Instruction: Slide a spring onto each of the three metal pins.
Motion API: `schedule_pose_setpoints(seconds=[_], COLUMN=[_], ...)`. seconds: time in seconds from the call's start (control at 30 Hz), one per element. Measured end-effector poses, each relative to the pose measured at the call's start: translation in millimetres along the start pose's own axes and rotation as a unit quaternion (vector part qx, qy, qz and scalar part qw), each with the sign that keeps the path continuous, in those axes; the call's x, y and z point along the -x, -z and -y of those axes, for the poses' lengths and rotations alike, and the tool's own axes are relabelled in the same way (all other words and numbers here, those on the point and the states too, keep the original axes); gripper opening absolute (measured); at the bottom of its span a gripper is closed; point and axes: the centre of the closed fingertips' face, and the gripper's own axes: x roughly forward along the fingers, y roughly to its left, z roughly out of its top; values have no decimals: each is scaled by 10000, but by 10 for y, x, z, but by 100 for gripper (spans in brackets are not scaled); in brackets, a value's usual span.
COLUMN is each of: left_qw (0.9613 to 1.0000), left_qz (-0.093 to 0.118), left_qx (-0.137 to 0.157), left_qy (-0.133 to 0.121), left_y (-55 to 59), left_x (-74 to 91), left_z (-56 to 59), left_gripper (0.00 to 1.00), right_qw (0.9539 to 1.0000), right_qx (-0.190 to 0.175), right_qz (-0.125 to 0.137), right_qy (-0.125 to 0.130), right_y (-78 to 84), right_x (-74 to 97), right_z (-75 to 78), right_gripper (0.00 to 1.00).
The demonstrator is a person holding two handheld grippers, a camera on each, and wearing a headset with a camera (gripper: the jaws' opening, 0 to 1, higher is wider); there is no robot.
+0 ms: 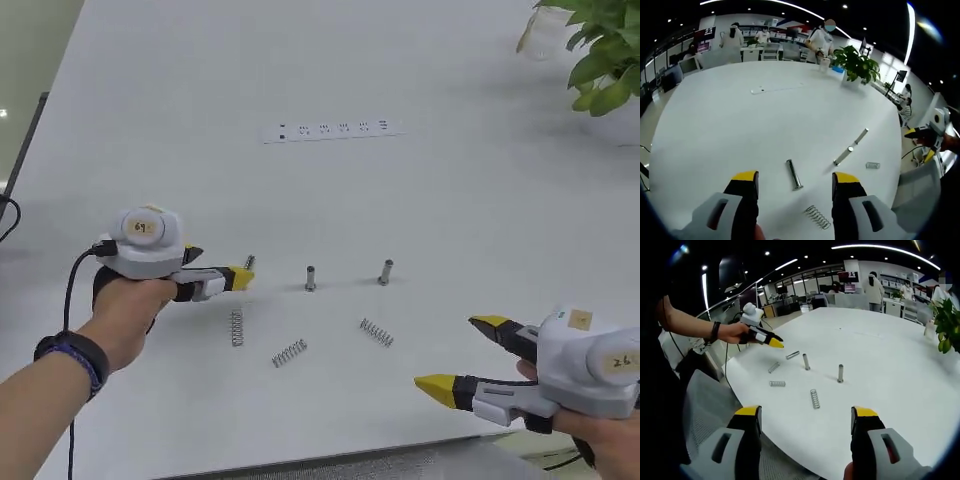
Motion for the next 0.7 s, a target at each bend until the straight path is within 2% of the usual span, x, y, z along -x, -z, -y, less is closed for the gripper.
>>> schedule_pose_setpoints(seconds=[0.23,0.5,0.7], left_qw=[10000,9998,9997], left_qz=[-42,-195,-233], left_qx=[59,-39,28], left_qy=[3,13,-15], left_y=[-9,48,72], left_x=[-124,-260,-328], left_z=[-4,6,-9], left_gripper=[47,39,34], right_qw=[10000,10000,10000], right_qx=[10,-3,-19], right_qz=[8,-17,-48], right_qy=[-13,12,24], right_y=[-21,-3,15], right_x=[-7,7,17], right_z=[-6,17,21], right_gripper=[72,71,71])
